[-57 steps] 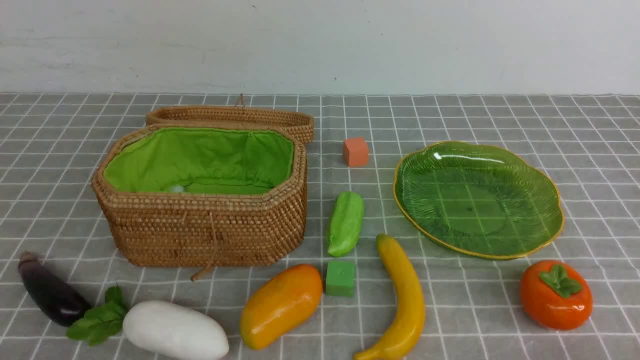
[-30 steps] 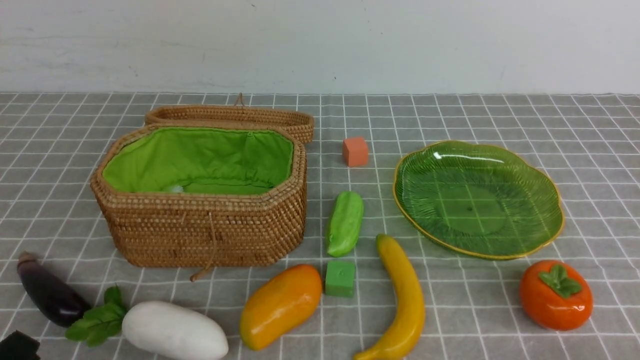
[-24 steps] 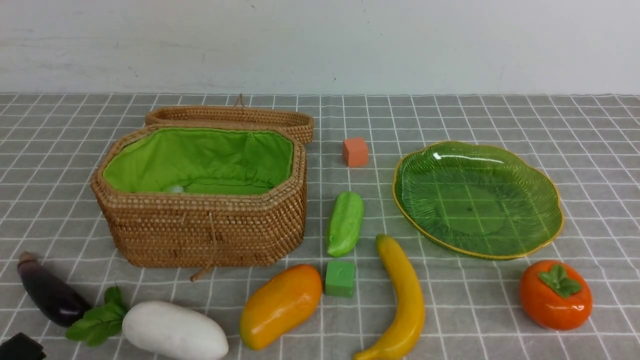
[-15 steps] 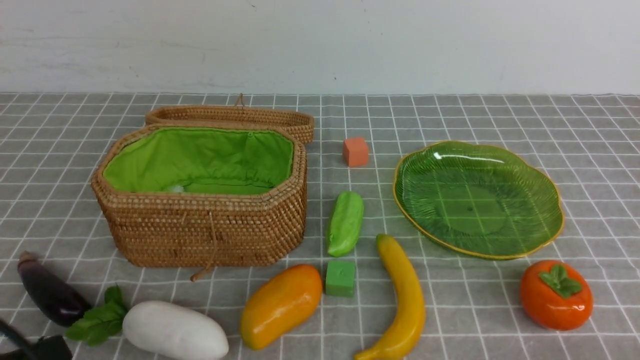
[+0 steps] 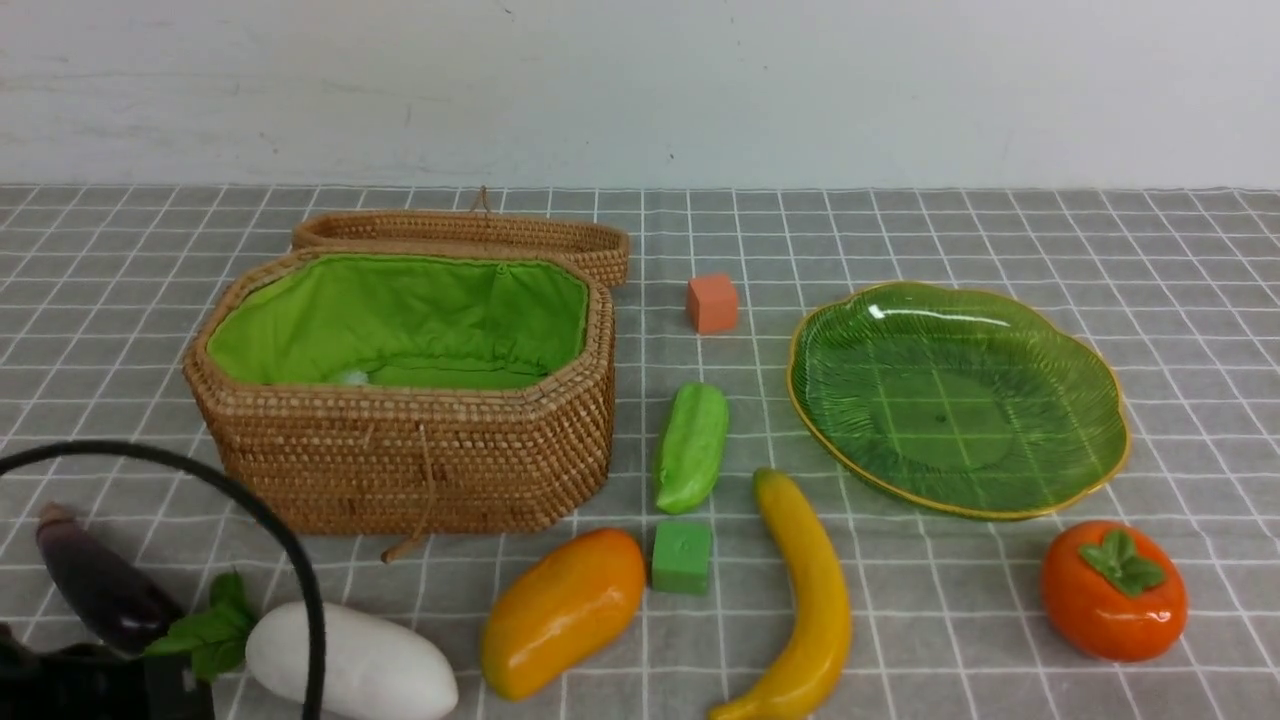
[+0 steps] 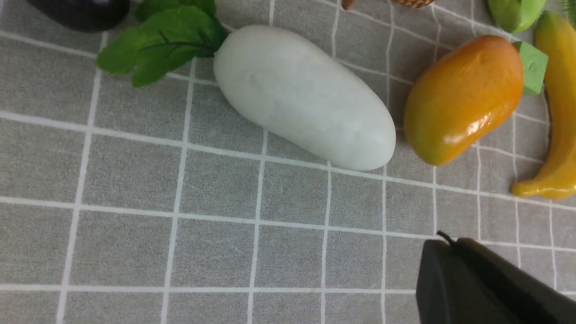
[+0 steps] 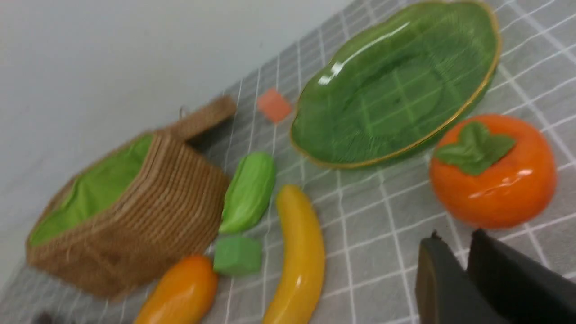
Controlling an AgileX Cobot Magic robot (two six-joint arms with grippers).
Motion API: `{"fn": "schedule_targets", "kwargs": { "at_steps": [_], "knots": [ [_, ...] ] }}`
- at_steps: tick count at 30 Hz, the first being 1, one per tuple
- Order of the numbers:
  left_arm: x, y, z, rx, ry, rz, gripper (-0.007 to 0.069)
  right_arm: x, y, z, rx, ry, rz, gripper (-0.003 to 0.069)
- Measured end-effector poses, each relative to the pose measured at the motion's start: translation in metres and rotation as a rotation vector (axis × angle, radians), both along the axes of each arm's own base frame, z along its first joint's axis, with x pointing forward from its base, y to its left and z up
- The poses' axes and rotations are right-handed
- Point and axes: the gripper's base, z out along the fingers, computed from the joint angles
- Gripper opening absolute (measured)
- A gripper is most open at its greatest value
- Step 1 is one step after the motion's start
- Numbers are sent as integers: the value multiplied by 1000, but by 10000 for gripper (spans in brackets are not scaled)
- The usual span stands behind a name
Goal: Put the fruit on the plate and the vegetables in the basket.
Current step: Use the left arm to grab an eggplant and put it into the left basket
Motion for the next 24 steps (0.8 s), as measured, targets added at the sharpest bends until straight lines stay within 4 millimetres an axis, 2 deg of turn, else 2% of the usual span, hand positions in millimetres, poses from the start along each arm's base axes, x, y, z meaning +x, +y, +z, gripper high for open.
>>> {"fn": "schedule_targets", "kwargs": {
  "at_steps": [2,3,5,6,7,8,10,11,13,16,19,23,24],
  "knots": [
    [6,0,2,13,8,-3,-13,3,4,19,-47,16,63,59],
    [16,0,4,32,21,-7,-13,4,9,43,-115,40,150,38],
    [29,1,6,55,40,-9,-13,17,16,78,-212,119,273,17],
    [30,1,6,58,41,-9,-13,18,17,76,-215,145,285,16],
    [41,1,4,75,63,-10,-13,23,21,103,-283,188,362,12],
    [49,3,3,84,77,0,-13,28,23,114,-318,219,398,12],
    [56,7,2,85,92,27,-13,37,25,123,-351,252,432,12],
    [65,14,1,79,108,75,-13,42,27,138,-390,252,468,12],
    [70,26,-2,75,128,132,-13,46,28,149,-420,239,490,12],
    [78,61,-14,32,199,314,-13,49,29,170,-454,173,509,10],
    [86,77,-29,11,261,388,-13,46,31,174,-459,148,544,10],
    [97,85,-42,23,265,426,-3,44,34,175,-454,133,587,10],
    [102,88,-47,17,254,463,21,43,36,175,-449,122,604,10]
  ]
}}
